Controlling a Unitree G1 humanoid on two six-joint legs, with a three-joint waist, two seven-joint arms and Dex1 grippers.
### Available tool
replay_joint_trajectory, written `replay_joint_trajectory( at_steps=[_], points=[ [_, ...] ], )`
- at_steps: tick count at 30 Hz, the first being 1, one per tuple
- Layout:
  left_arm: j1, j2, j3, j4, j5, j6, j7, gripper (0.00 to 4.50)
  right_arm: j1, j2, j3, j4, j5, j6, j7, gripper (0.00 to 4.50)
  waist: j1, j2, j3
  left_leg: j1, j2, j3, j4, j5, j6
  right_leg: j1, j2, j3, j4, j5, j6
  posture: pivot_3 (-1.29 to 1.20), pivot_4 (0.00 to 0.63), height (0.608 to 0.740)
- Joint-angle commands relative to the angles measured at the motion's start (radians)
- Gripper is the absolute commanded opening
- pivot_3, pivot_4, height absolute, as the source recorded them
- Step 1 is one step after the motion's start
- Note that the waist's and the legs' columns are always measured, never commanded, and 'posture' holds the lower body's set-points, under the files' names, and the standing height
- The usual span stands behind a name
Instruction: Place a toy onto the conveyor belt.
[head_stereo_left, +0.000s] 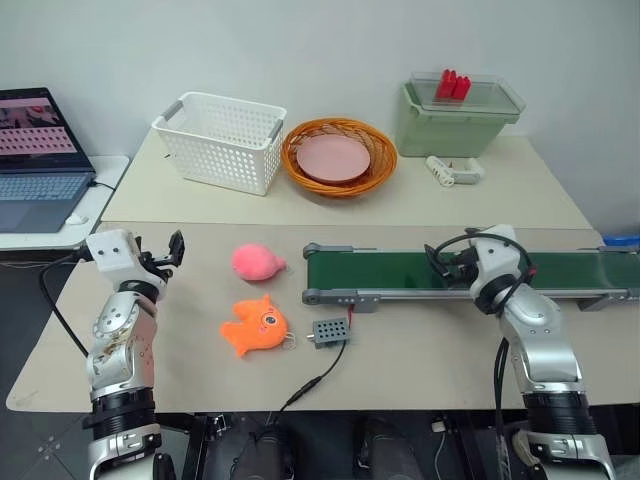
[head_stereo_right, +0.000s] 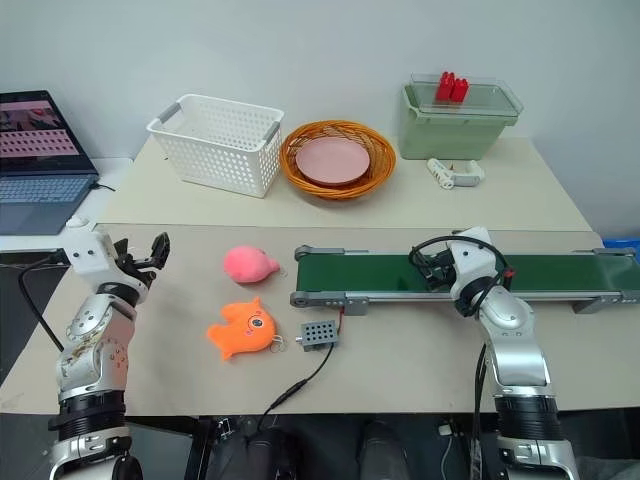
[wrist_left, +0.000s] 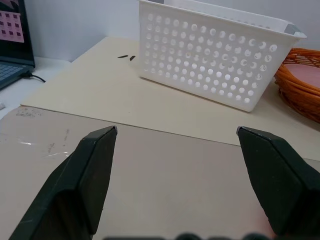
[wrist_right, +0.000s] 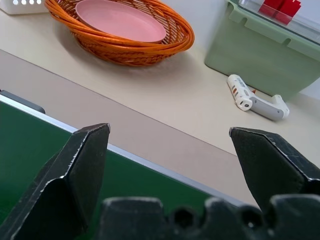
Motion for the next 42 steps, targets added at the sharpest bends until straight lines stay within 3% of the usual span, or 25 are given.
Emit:
replay_joint_trajectory(
  at_steps=[1,34,36,39,42],
  points=[
    [-0.006,0.017,0.002,-0.046,-0.005,-0.007,0.000,4.11,-0.010,-0.007,-0.015,-0.043,0.008,-0.023,0.003,4.50,0.000,0.000,0.000,0.000,0.000,0.000,0.000,0.000,0.000,0.000,0.000,0.000,0.000,0.000,0.000,0.00,0.150,0.740],
    [0.006,0.023,0.001,-0.066,-0.028,0.005,-0.002,4.11,-0.012,-0.005,0.001,-0.058,0.009,-0.015,0.014,4.50,0.000,0.000,0.000,0.000,0.000,0.000,0.000,0.000,0.000,0.000,0.000,0.000,0.000,0.000,0.000,0.00,0.150,0.740],
    [0.008,0.023,0.000,-0.067,-0.031,0.006,-0.003,4.11,-0.011,-0.014,0.031,-0.096,0.030,-0.023,0.073,4.50,0.000,0.000,0.000,0.000,0.000,0.000,0.000,0.000,0.000,0.000,0.000,0.000,0.000,0.000,0.000,0.00,0.150,0.740],
    [0.009,0.024,0.000,-0.069,-0.033,0.008,-0.003,4.11,0.038,-0.051,0.106,-0.252,0.191,0.056,0.300,4.50,-0.001,0.000,0.000,0.000,0.000,0.000,-0.002,0.000,0.000,-0.001,0.000,0.000,0.000,0.000,0.000,0.00,0.150,0.740],
    [0.010,0.024,-0.004,-0.067,-0.033,0.011,-0.005,4.11,0.098,-0.180,0.188,-0.417,0.276,0.118,0.506,4.50,0.001,0.000,0.000,0.001,0.000,-0.001,-0.005,0.000,0.000,-0.001,0.000,0.000,-0.001,0.000,0.000,0.00,0.150,0.740]
  ],
)
